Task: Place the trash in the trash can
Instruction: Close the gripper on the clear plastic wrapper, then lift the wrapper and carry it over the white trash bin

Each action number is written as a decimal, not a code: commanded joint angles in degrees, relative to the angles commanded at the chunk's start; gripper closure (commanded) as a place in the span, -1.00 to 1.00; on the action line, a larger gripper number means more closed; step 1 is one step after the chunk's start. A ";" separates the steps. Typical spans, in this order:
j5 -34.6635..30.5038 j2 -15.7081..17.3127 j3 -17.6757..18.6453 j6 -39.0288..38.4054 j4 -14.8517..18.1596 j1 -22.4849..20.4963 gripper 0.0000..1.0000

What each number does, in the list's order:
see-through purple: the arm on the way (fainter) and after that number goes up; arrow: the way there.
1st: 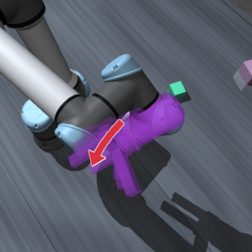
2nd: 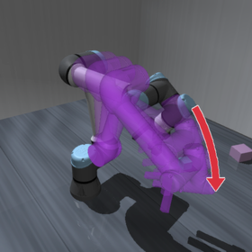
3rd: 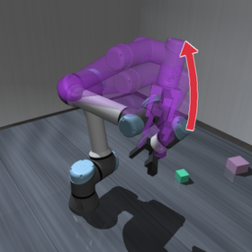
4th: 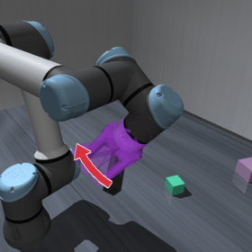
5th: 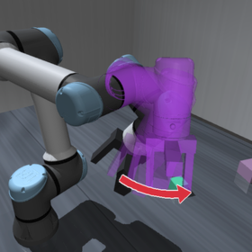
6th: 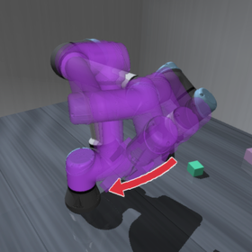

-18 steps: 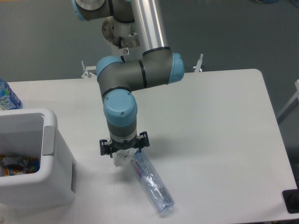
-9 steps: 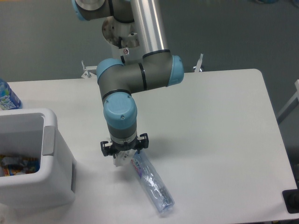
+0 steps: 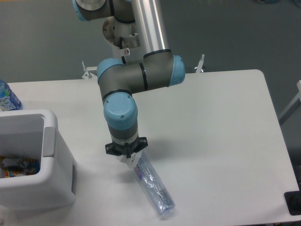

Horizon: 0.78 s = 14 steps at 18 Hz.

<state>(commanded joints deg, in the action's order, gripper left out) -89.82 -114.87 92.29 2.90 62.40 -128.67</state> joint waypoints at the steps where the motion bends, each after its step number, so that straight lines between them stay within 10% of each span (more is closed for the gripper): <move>1: 0.00 0.44 0.00 0.17 0.00 0.00 1.00; 14: 7.02 9.93 -3.50 5.45 -0.18 -2.28 1.00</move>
<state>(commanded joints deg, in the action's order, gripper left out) -82.80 -104.94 88.79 8.35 62.23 -130.95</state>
